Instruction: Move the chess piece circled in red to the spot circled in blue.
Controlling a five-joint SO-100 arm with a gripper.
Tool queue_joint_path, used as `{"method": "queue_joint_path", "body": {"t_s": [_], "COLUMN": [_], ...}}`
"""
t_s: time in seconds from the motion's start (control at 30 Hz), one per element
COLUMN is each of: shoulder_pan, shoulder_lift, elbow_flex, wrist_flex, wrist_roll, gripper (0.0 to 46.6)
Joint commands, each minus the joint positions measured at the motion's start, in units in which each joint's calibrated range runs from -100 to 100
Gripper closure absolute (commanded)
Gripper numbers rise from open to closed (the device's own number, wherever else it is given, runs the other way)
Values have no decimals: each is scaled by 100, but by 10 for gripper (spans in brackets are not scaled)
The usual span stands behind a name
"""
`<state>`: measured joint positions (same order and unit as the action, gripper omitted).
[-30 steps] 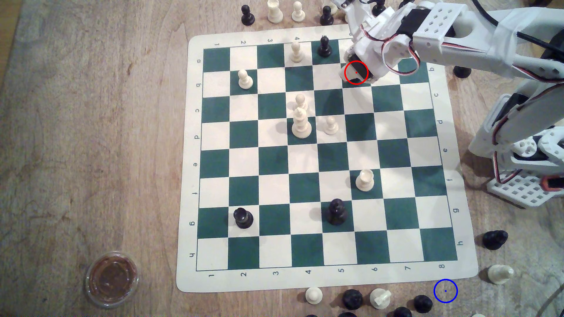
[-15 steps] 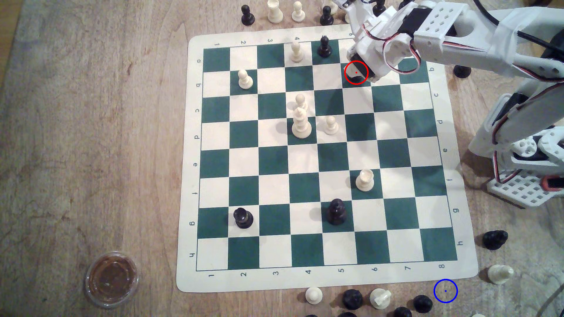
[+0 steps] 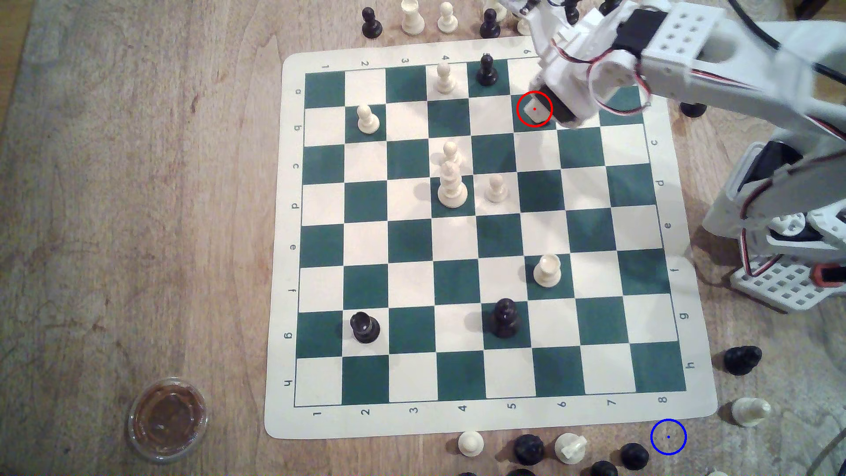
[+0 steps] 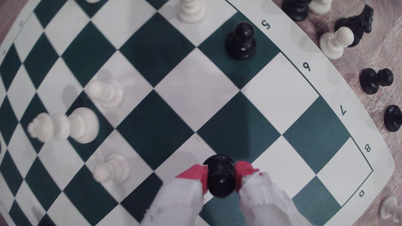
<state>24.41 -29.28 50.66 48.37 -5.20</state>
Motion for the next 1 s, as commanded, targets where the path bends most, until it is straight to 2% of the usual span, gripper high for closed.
{"method": "queue_joint_path", "body": {"t_s": [0.0, 0.1, 0.13, 0.23, 0.27, 0.37, 0.4, 0.47, 0.67, 0.7, 0.83, 0.9, 0.97], "shoulder_pan": [-443, -881, -1256, -1819, -2163, -2664, -3039, -3415, -4705, -5136, -5832, -6395, -6708], "shoulder_lift": [-1044, -1308, -1418, -1503, -1554, -1622, -1715, -1851, -2488, -2657, -3048, -3328, -3387], "elbow_flex": [-578, -696, -795, -995, -1158, -1439, -1620, -1802, -2373, -2373, -2092, -1657, -1285], "wrist_flex": [1011, 1371, 1609, 1961, 2190, 2633, 2936, 3198, 3943, 4082, 4041, 3886, 3853], "wrist_roll": [5, -20, -63, -127, -151, -156, -161, -190, -386, -464, -508, -576, -562], "gripper": [464, 464, 464, 464, 464, 464, 464, 464, 460, 460, 460, 434, 444]}}
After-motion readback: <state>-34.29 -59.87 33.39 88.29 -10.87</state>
